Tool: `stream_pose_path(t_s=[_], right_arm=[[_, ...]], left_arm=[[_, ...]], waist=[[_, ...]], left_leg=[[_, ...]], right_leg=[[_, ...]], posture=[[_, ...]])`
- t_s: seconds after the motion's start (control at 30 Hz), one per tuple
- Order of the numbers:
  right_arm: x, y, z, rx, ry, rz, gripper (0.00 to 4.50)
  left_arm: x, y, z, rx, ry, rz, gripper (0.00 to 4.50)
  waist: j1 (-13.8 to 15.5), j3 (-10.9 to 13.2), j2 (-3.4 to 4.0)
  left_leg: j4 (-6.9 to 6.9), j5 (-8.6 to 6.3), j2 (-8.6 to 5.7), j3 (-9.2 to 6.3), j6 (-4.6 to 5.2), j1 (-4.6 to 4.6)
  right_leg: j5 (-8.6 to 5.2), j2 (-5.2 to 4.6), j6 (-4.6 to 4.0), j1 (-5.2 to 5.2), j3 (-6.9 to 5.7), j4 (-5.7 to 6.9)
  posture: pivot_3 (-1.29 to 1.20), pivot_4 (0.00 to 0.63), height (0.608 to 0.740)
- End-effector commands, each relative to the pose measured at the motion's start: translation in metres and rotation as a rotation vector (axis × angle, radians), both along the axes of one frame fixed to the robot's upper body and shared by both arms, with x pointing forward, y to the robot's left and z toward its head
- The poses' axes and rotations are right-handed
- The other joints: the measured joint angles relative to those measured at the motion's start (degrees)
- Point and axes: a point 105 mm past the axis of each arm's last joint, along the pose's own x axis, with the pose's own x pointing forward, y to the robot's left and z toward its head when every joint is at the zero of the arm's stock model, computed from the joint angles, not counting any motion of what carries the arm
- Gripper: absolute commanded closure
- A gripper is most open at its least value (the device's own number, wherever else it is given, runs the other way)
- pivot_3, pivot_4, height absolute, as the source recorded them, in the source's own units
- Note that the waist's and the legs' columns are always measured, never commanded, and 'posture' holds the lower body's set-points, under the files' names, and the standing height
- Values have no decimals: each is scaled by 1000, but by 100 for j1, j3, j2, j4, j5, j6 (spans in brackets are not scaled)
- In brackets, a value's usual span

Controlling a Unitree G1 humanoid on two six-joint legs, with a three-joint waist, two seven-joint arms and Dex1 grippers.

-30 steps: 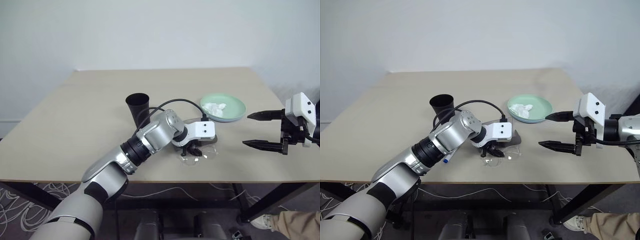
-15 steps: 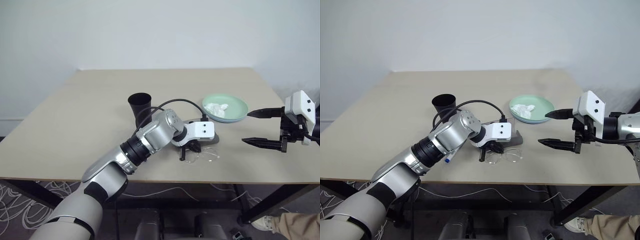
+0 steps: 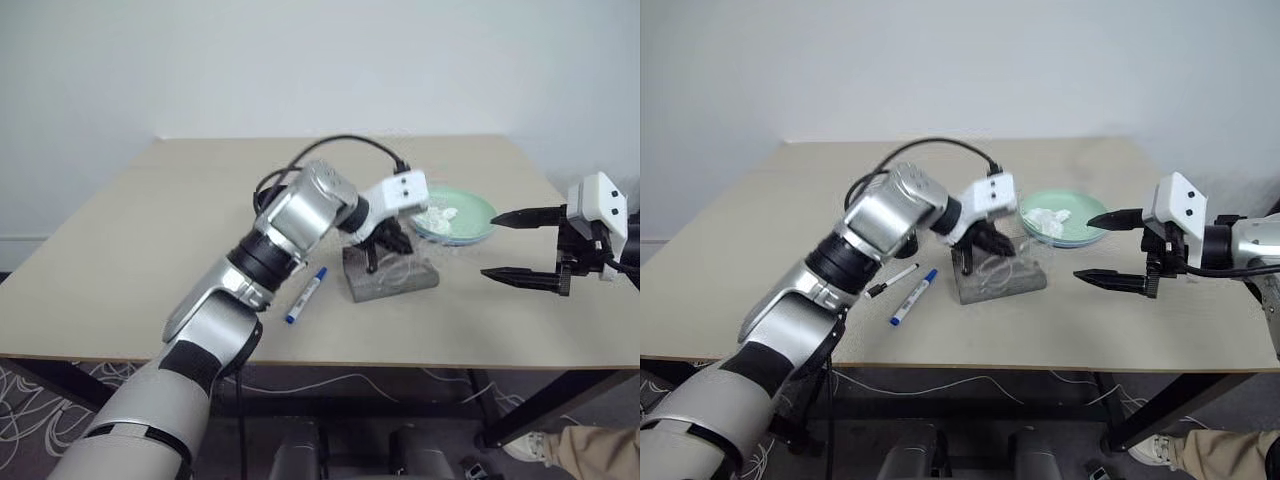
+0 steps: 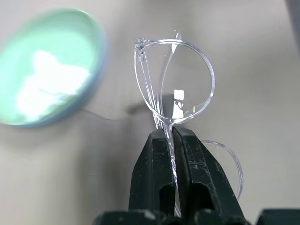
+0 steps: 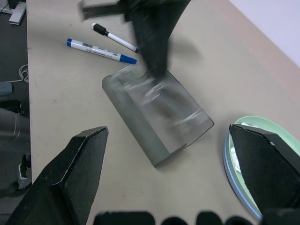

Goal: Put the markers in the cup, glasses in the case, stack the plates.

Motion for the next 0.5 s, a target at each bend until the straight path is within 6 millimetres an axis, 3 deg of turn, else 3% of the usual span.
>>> stream_pose_path(t_s=[0.03, 0.2, 0.5], right_arm=[[3, 2, 11, 1, -50, 13, 0], [3, 5, 12, 6, -55, 19, 0], [1, 6, 15, 13, -61, 18, 0]], left_arm=[[24, 5, 8, -16, -91, 74, 4478], [35, 7, -17, 20, -114, 105, 4478], [26, 2, -60, 96, -109, 58, 4478]], waist=[[1, 0, 0], [2, 0, 0], [3, 0, 0]], left_leg=[[1, 0, 0, -1, 0, 0], [2, 4, -1, -2, -7, -11], [7, 4, -3, -7, -8, -12]], right_leg=[[0, 0, 0, 0, 0, 1], [2, -1, -3, -8, 0, 1], [3, -5, -4, -2, 1, 1]], posture=[[0, 0, 612], [0, 0, 612], [0, 0, 612]])
